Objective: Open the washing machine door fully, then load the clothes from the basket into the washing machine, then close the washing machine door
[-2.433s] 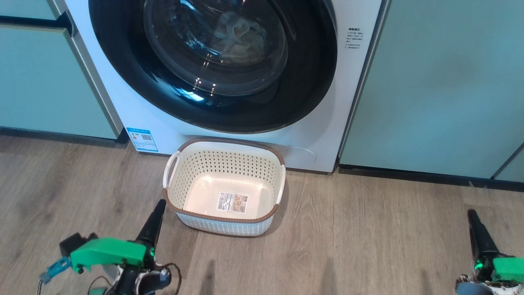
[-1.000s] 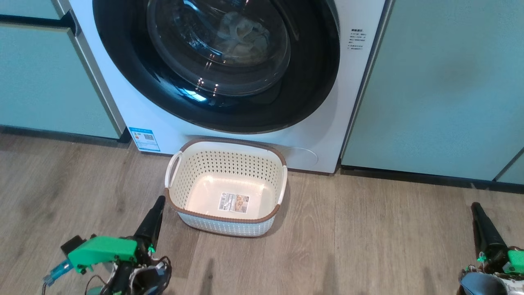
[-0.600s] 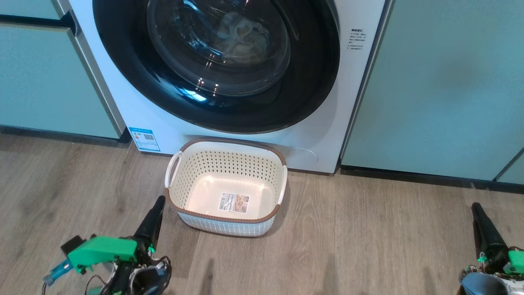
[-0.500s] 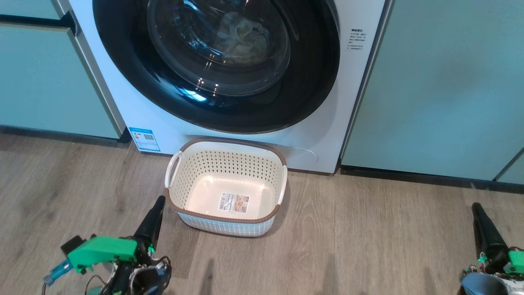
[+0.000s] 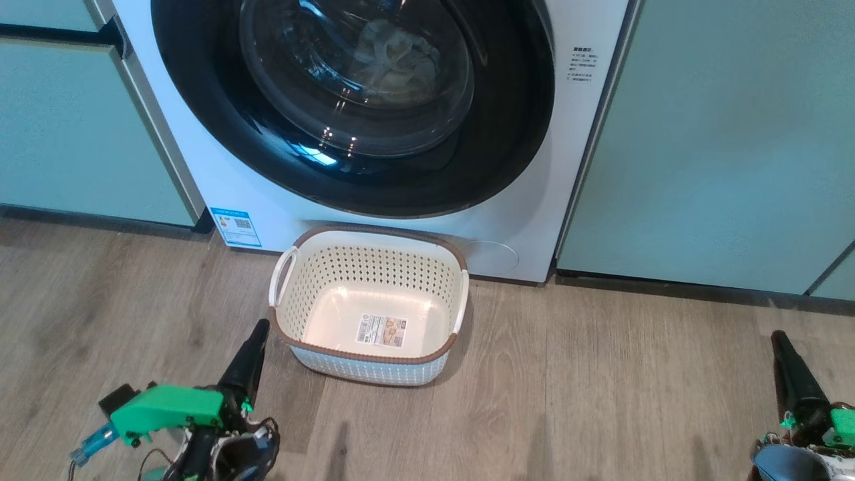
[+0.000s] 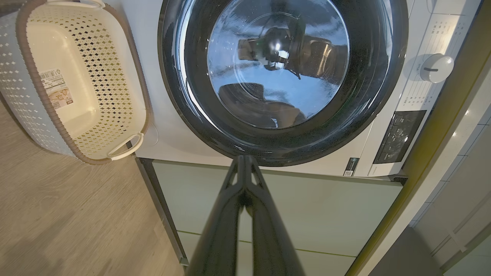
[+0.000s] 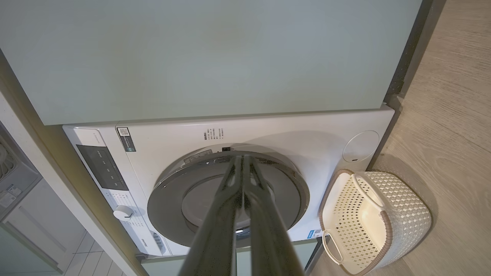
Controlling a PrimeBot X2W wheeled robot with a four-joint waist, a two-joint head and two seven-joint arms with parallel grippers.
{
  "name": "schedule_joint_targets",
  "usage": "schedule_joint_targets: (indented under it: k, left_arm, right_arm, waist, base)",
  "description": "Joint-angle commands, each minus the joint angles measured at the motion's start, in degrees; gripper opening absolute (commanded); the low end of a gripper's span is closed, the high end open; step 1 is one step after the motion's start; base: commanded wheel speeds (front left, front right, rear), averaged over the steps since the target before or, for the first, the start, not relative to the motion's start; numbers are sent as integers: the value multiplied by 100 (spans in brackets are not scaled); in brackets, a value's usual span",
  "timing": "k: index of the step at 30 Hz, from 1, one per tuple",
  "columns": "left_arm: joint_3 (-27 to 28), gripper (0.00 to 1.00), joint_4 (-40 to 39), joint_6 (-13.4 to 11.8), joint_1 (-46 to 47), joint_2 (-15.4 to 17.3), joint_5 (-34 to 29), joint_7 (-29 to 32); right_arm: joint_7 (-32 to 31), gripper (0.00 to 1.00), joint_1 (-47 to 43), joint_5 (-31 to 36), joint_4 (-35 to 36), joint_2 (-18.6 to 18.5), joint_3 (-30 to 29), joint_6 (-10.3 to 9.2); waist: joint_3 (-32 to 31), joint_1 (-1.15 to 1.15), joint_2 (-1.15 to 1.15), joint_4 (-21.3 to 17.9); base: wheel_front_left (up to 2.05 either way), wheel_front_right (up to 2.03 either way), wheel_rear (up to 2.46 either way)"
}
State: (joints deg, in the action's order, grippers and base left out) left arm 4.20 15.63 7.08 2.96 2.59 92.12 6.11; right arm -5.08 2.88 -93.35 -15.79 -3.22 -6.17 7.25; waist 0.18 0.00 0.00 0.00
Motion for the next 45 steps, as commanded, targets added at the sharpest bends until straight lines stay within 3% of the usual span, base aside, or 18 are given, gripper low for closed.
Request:
schedule_joint_targets:
  k: [1, 45]
  left_arm:
    - [225, 0, -158, 41, 323, 38, 10, 32]
    - [232, 0, -158, 41, 323, 33, 5, 37]
  right_arm:
    - [-53, 0, 321, 27, 183, -46, 74, 24]
    - [-95, 0, 325, 72, 180, -8, 21, 24]
  waist:
    - [0, 0, 0, 0]
    - [0, 0, 0, 0]
  base:
    - [0, 0, 0]
    - [0, 0, 0]
